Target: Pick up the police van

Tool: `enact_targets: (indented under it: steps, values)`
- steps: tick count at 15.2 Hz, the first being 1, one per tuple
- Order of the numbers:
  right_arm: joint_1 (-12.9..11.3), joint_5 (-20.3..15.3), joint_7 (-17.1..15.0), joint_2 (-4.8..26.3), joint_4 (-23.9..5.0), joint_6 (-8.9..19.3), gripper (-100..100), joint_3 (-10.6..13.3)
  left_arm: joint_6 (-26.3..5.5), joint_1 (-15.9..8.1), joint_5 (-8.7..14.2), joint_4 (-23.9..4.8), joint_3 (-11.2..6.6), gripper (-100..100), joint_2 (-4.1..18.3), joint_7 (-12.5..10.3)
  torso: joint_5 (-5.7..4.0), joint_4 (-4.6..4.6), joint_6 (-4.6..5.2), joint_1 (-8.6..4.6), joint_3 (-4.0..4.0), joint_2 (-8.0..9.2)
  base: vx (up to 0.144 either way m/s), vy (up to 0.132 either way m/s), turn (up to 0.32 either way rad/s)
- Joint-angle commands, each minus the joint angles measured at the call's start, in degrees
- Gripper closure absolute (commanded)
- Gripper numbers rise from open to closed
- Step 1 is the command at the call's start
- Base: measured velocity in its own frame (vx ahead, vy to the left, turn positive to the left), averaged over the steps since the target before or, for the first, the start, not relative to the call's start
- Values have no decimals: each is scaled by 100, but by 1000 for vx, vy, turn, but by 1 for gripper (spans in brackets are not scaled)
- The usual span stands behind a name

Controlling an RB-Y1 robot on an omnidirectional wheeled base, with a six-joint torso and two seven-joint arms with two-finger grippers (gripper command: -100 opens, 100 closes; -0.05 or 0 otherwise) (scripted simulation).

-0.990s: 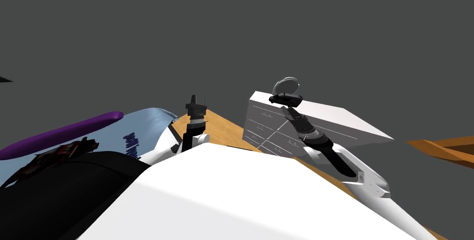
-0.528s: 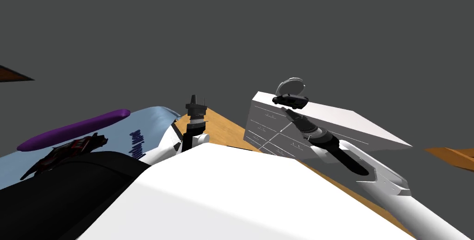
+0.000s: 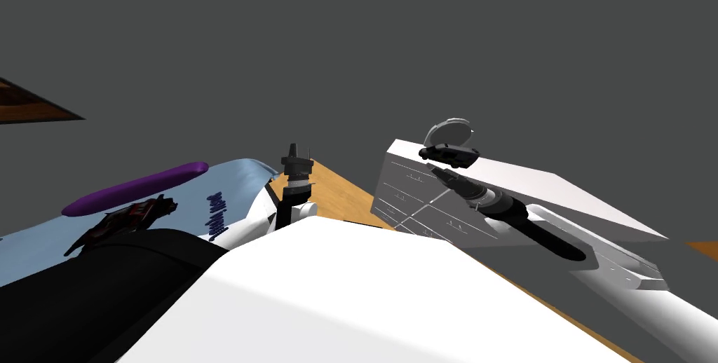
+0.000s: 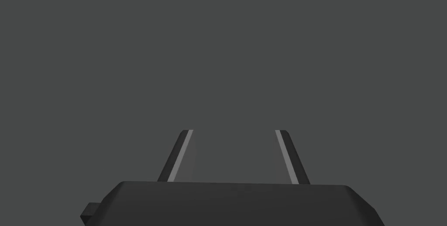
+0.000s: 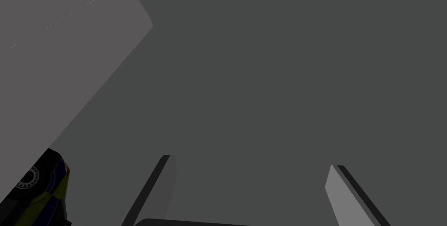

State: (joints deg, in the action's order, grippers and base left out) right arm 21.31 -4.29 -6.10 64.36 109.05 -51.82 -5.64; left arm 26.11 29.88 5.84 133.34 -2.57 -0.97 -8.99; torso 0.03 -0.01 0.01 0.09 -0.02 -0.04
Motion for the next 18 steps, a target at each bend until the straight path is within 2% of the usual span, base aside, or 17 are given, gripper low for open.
enact_targets:
  steps: [1, 4, 5, 8, 9, 12, 13, 16, 17, 18]
  values:
    - [-34, -94, -82, 286, -202, -167, -100, -20, 0, 0, 0, 0, 0, 0, 0, 0, 0, 0, 0, 0, 0, 0, 18, 30, 100]
    - [-34, -94, -82, 577, -202, -167, -100, -20, 0, 0, 0, 0, 0, 0, 0, 0, 1, -1, -1, 3, -2, -4, 15, 23, 55]
    - [-65, -185, -162, 767, -399, -330, -100, -37, 0, 0, 0, 0, 0, 0, 0, 0, 0, 0, 0, 0, -1, -1, 15, 17, 83]
    - [-65, -185, -162, 1065, -399, -330, -100, -37, 0, 0, 0, 0, 0, 0, 0, 0, 1, -1, -2, 1, -2, -3, 13, 18, 64]
    - [-94, -278, -241, 1245, -596, -493, -100, -51, 0, 0, 0, 0, 0, 0, 0, 0, 0, 0, 0, -1, -1, -1, 17, 17, 99]
    - [-94, -278, -241, 1552, -596, -493, -100, -51, 0, 0, 0, 0, 0, 0, 0, 0, 1, -1, -1, 1, -2, -4, 17, 16, 56]
    - [-120, -373, -320, 1733, -793, -655, -100, -63, 0, 0, 0, 0, 0, 0, 0, 0, 0, 0, 0, -1, -1, -2, 16, 20, 85]
    - [-120, -373, -320, 2037, -793, -655, -100, -63, 0, 0, 0, 0, 0, 0, 0, 0, 1, -1, -1, 1, -2, -4, 17, 16, 58]
    - [-144, -469, -399, 2213, -989, -814, -100, -71, 0, 0, 0, 0, 0, 0, 0, 0, 0, 0, 0, -1, -1, -2, 21, 12, 93]
    - [-144, -469, -399, 2334, -989, -814, -100, -71, 0, 0, 0, 0, 0, 0, 0, 0, 0, -1, -3, -1, -2, -4, 27, 13, 135]
